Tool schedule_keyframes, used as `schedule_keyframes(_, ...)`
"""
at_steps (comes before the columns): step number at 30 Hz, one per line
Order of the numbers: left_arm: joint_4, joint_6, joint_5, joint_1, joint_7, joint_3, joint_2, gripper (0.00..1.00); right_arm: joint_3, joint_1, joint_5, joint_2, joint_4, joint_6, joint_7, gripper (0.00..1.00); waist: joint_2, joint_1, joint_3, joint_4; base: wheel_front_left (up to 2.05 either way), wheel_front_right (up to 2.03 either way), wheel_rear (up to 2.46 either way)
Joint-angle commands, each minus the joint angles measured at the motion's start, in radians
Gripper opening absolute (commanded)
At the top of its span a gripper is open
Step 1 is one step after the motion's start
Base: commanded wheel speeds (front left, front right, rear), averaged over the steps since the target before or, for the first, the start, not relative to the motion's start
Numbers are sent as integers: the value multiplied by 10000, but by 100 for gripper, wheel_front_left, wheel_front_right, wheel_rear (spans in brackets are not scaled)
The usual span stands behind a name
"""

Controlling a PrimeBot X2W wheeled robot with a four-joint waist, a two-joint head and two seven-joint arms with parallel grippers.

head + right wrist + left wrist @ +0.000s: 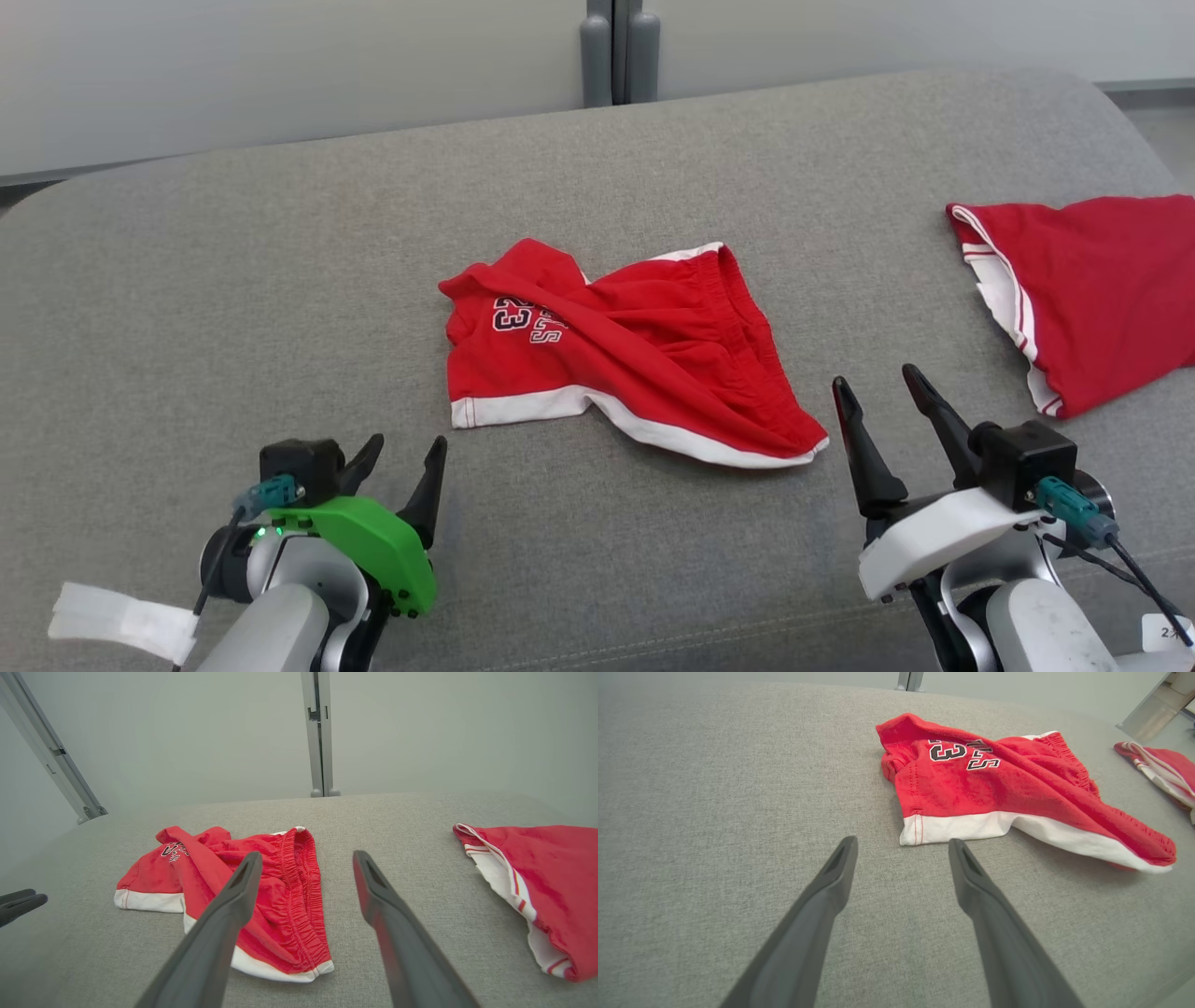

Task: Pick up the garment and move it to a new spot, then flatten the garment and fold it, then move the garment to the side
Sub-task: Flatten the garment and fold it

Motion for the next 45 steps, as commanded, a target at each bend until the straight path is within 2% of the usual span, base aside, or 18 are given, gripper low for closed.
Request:
schedule_keyframes(1,331,-166,-92,-408,30,-18,-52,100,15,-175,53,-49,-77,-3,-25,100,-1,0,622,-522,0,0,0)
schedule_keyframes(9,2166,-860,-198,-1582,-82,-114,-452,100,45,-499,74,-112,-57,-5,-156,100,-1,0,1238,-961,0,0,0)
schedule_keyframes(16,3184,-1195,-141,-2120,-405,-263,-730,100,4,-596,50,-63,44,-5,-262,100,-1,0,1346,-999,0,0,0)
schedule_keyframes(25,3430,-1231,83,-2390,-965,-427,-877,100,-53,-585,5,-7,132,-5,-332,100,-1,0,1384,-1000,0,0,0)
schedule_keyframes(27,3377,-1201,98,-2340,-1071,-458,-907,93,-94,-559,-4,2,153,-5,-350,100,-1,0,1386,-976,0,0,0)
schedule_keyframes(29,3341,-1209,91,-2281,-1108,-480,-931,78,-120,-555,-3,13,175,-5,-375,100,-1,0,1394,-950,0,0,0)
schedule_keyframes(30,3324,-1221,99,-2256,-1114,-507,-932,66,-114,-571,-3,19,188,-5,-383,100,-1,0,1398,-943,0,0,0)
schedule_keyframes(31,3323,-1230,116,-2238,-1112,-535,-932,50,-92,-600,-1,22,196,-5,-380,100,-1,0,1404,-946,0,0,0)
schedule_keyframes(33,3364,-1265,144,-2252,-1060,-603,-900,34,-48,-661,8,28,209,-5,-379,100,-1,0,1424,-968,0,0,0)
schedule_keyframes(34,3381,-1279,154,-2269,-1021,-639,-895,19,-33,-682,14,30,215,-5,-379,100,-1,0,1432,-983,0,0,0)
schedule_keyframes(35,3390,-1285,157,-2292,-1026,-658,-896,0,-28,-714,15,28,220,-5,-373,100,-1,0,1444,-995,0,0,0)
schedule_keyframes(40,3277,-1237,282,-2363,-1186,-745,-805,0,267,-810,112,-416,346,-3,-51,100,-1,0,1464,-958,0,0,0)
schedule_keyframes(45,2914,-1095,396,-2123,-1317,-848,-700,0,1531,-1066,339,-1861,709,-5,343,100,-1,0,1512,-702,0,0,0)
